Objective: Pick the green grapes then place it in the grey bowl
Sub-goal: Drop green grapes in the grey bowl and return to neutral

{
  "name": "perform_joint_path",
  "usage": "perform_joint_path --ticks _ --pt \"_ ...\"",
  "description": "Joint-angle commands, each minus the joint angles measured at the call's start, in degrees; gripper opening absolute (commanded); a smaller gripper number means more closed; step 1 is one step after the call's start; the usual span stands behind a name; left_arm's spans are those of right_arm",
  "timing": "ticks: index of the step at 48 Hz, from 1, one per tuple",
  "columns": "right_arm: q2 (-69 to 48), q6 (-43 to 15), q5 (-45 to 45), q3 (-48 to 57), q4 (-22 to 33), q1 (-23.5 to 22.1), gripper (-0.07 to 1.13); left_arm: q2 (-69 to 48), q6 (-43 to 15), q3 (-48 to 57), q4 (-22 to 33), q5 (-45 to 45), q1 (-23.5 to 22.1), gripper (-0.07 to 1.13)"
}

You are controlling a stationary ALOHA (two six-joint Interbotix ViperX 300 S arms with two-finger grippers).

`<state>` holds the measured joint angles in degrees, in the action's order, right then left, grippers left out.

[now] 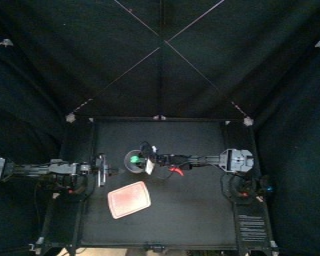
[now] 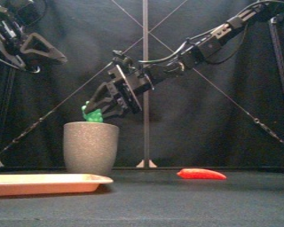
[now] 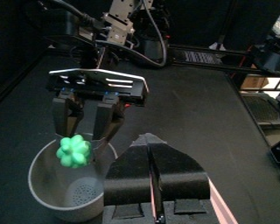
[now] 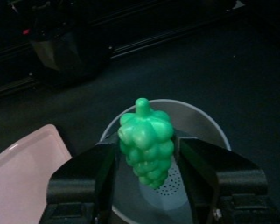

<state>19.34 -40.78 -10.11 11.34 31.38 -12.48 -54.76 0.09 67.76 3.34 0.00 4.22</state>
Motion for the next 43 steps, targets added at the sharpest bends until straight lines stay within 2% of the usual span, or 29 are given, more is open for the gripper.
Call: perform_joint_path --ticks 1,5,11,21,28,37,43 --pt "-1.32 -0.09 0.53 -1.76 1.05 0.00 0.80 0.26 -0.09 -0.88 0.18 -0.53 0.18 0.10" --pt "-1.32 -0.26 1.58 -1.93 1.58 0.26 0.88 0.18 -0.09 -0.88 0.18 -0.62 0.18 0.10" --pt "-1.49 -0.18 3.08 -2.11 1.49 0.62 0.93 0.26 0.00 -0.88 0.35 -0.79 0.18 0.10" --pt "-3.25 0.09 4.13 -2.11 1.67 1.23 0.93 0.26 0.00 -0.88 1.05 -0.79 0.18 0.10" --pt "-8.17 0.18 4.13 -0.18 4.13 2.72 0.93 0.26 -0.09 -0.79 1.41 -0.79 0.18 0.10" --pt "-16.35 -0.09 2.72 7.56 8.61 4.39 0.93 0.18 -0.35 -0.70 0.79 -0.79 0.18 0.10" --pt "-21.27 -0.18 0.79 14.15 8.96 5.10 0.93 0.26 -0.35 -0.79 0.53 -1.58 0.18 0.10"
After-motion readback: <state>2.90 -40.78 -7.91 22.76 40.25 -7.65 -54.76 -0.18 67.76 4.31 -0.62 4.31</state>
